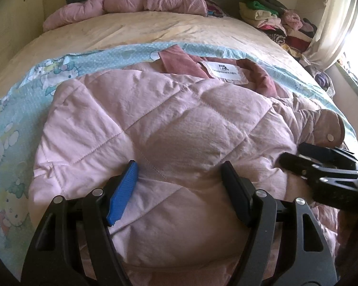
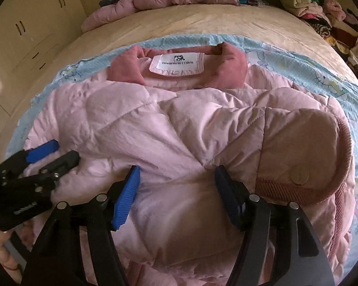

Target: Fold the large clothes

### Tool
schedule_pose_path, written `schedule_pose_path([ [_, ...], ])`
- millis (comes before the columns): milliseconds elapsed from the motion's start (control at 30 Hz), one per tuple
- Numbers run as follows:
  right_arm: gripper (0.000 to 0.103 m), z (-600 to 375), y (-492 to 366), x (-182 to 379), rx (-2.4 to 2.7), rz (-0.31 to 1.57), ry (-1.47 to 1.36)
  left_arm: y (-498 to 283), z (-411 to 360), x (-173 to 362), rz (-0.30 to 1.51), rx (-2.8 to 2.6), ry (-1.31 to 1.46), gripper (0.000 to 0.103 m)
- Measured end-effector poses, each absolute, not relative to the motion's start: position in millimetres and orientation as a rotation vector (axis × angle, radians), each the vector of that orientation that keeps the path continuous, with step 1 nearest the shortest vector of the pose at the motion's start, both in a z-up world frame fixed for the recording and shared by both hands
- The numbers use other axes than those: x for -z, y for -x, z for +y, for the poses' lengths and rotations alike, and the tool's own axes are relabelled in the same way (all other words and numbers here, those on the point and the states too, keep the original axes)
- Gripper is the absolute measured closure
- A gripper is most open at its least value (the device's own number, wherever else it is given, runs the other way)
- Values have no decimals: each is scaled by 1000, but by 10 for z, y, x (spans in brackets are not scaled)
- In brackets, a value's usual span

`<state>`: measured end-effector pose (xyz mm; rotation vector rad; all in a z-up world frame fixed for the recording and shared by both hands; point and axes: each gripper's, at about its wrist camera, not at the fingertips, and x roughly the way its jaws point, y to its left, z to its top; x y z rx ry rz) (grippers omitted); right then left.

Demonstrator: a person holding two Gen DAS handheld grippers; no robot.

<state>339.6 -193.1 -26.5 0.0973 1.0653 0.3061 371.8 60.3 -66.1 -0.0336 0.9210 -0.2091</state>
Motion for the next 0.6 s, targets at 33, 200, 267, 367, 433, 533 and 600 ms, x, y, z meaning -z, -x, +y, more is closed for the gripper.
schedule_pose_path([
  [33,38,-1931,-3395,282,-304,1068,-102,-3710,600,652,919,210,27,39],
  [200,37,-1964,-3365,212,-307,1059,-132,-3657,615,584,908,201,12,39],
  [267,29,-1973,-3281,118,-326,1026,-134,-3636,647,540,904,206,30,39],
  [367,18,-2008,-3170,18,-313,993,-135,-3609,747,476,904,201,87,38],
  [433,14,-2057,-3081,-49,-316,971,-162,-3563,786,425,889,196,99,32],
  [533,9,-2103,-3011,-115,-320,958,-185,-3507,812,365,878,188,97,25],
  [600,9,-2136,-2989,-142,-319,956,-201,-3469,825,341,873,185,97,15],
])
